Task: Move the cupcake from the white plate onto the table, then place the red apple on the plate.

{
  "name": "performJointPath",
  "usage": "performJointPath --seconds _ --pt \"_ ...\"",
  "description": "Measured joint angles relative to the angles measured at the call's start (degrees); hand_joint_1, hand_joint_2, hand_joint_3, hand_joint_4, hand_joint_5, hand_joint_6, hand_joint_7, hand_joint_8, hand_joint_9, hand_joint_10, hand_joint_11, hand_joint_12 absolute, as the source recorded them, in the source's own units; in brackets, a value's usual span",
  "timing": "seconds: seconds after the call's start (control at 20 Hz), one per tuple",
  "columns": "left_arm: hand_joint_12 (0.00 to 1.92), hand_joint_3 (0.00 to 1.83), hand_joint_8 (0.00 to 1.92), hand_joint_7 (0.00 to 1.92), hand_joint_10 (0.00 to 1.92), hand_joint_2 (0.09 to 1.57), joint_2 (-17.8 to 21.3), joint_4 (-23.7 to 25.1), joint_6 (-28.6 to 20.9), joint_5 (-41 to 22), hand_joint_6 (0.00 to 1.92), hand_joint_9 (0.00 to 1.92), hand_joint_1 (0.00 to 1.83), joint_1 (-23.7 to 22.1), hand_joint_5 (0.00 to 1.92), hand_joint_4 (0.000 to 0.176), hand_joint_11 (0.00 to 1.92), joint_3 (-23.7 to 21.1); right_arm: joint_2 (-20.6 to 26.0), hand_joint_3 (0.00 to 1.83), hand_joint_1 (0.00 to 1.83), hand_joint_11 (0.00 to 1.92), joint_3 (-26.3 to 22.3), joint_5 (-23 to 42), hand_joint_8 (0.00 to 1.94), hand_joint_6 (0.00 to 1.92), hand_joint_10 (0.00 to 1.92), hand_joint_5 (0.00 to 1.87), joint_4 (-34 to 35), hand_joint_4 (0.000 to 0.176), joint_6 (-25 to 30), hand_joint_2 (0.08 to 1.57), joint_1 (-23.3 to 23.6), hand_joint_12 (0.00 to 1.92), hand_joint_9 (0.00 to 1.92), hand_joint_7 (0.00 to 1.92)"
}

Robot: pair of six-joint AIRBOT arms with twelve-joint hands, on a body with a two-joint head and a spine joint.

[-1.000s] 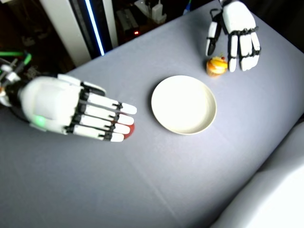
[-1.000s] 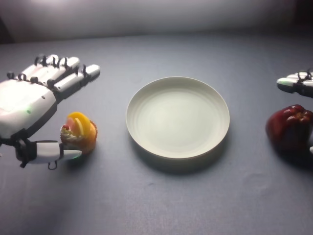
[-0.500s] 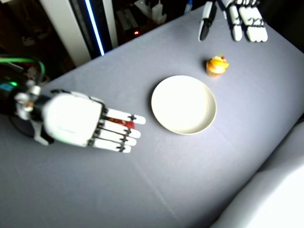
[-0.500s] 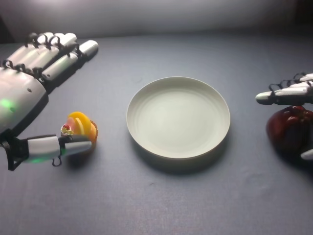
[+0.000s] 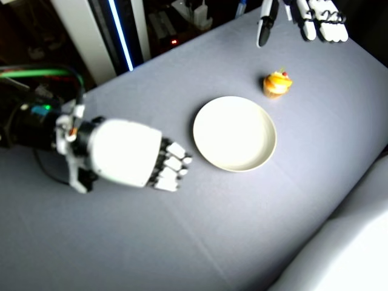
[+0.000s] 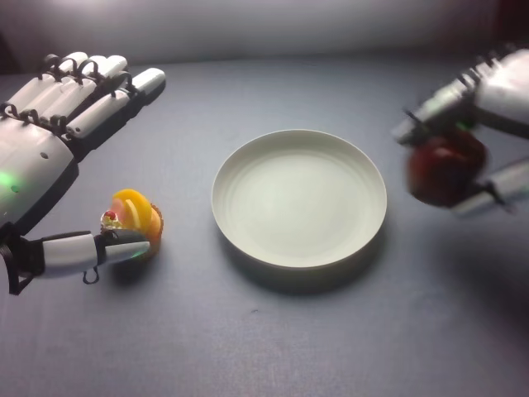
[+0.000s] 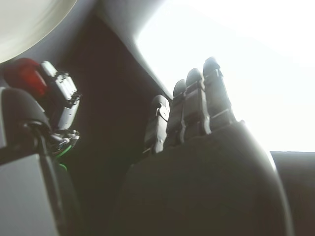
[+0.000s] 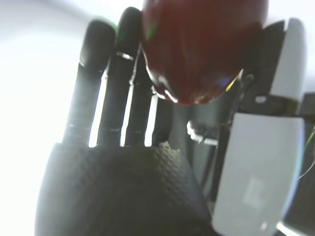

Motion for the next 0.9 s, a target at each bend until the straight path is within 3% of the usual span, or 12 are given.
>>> performJointPath --seconds 0.1,0.25,0.4,0.45,0.5,0.55,0.6,0.65,0.75,0.8,0.85,0.9 --pt "0.0 0.0 0.0 0.0 0.0 0.93 0.0 0.52 -0.35 -0.48 0.0 0.0 0.92 0.02 0.0 0.176 0.01 -0.17 -2.34 0.0 1.39 0.79 0.72 2.25 0.86 0.85 1.15 0.97 -3.91 0.0 0.22 1.09 3.98 1.2 0.95 1.09" --pt "0.0 0.0 0.0 0.0 0.0 0.91 -0.02 0.13 -0.39 -0.79 0.0 0.0 0.85 0.04 0.0 0.176 0.0 -0.17 -8.48 0.0 1.38 0.75 4.26 0.76 0.71 0.86 1.09 1.05 -7.45 0.0 2.6 1.07 6.47 1.07 0.96 1.11" --pt "0.0 0.0 0.0 0.0 0.0 0.87 -0.13 1.14 -0.81 -0.92 0.0 0.0 0.78 -0.07 0.0 0.176 0.0 -0.17 -13.88 0.0 1.4 0.88 6.8 -3.93 0.29 0.52 1.03 1.17 -9.9 0.0 4.02 1.02 6.97 1.18 1.12 1.32" --pt "0.02 0.0 0.0 0.0 0.0 0.87 -0.13 1.51 -0.98 -0.94 0.0 0.0 0.73 -0.07 0.0 0.143 0.03 -0.17 -15.43 0.0 1.4 0.79 7.63 -5.14 0.2 0.6 1.03 1.18 -10.62 0.0 4.13 1.02 6.97 1.07 1.07 1.32" --pt "0.02 0.0 0.0 0.0 0.0 0.87 -0.13 1.57 -1.05 -1.03 0.0 0.0 0.73 -0.07 0.0 0.143 0.03 -0.17 -16.59 0.0 1.4 0.79 8.28 -6.27 0.2 0.6 1.03 1.18 -11.17 0.0 4.22 1.02 6.97 1.07 1.07 1.32" --pt "0.03 0.0 0.0 0.0 0.0 0.85 -0.13 1.53 -1.18 -1.01 0.0 0.0 0.71 -0.09 0.0 0.068 0.07 -0.15 -17.7 0.0 1.4 0.77 9.03 -7.65 0.34 0.55 1.02 1.15 -11.74 0.0 4.46 1.02 6.97 1.01 1.07 1.31" --pt "0.03 0.0 0.0 0.0 0.0 0.85 -0.13 1.46 -1.2 -0.96 0.0 0.0 0.71 -0.2 0.0 0.068 0.07 -0.15 -18.12 0.0 1.4 0.77 9.42 -8.46 0.34 0.55 1.02 1.15 -12.02 0.0 4.7 1.02 6.97 1.01 1.07 1.31" --pt "0.03 0.0 0.0 0.0 0.0 0.85 -0.13 1.44 -1.2 -0.96 0.0 0.0 0.72 -0.26 0.0 0.059 0.07 -0.15 -18.29 0.0 1.31 0.67 9.84 -9.14 0.64 0.64 0.62 1.09 -12.02 0.0 4.83 1.04 6.97 1.03 0.98 1.25" --pt "0.05 0.0 0.01 0.02 0.0 0.84 -0.57 1.27 -1.22 -0.85 0.01 0.01 0.68 -0.31 0.02 0.02 0.11 0.15 -18.1 0.0 1.11 0.42 10.25 -9.38 0.06 0.04 0.13 0.63 -11.56 0.0 4.96 0.92 6.97 0.93 0.7 0.66" --pt "0.05 0.0 0.01 0.03 0.01 0.83 -0.79 1.11 -1.4 -0.52 0.01 0.02 0.69 -0.31 0.03 0.052 0.1 0.15 -17.9 0.0 0.9 0.05 10.25 -9.6 0.0 0.0 0.0 0.13 -11.54 0.16 4.96 0.81 6.97 0.85 0.3 0.17" --pt "0.05 0.0 0.01 0.03 0.01 0.83 -0.79 1.38 -1.46 -0.22 0.01 0.02 0.69 -0.31 0.03 0.052 0.1 0.15 -17.88 0.0 0.9 0.05 10.34 -9.81 0.0 0.0 0.0 0.13 -11.61 0.16 5.01 0.81 6.97 0.85 0.3 0.17" --pt "0.03 0.0 0.0 0.01 0.0 0.86 -0.79 1.7 -1.6 -0.13 0.0 0.0 0.74 -0.31 0.02 0.103 0.05 0.15 -17.88 0.0 0.86 0.01 10.36 -9.79 0.0 0.0 0.0 0.03 -11.41 0.173 4.98 0.81 6.97 0.76 0.18 0.07"
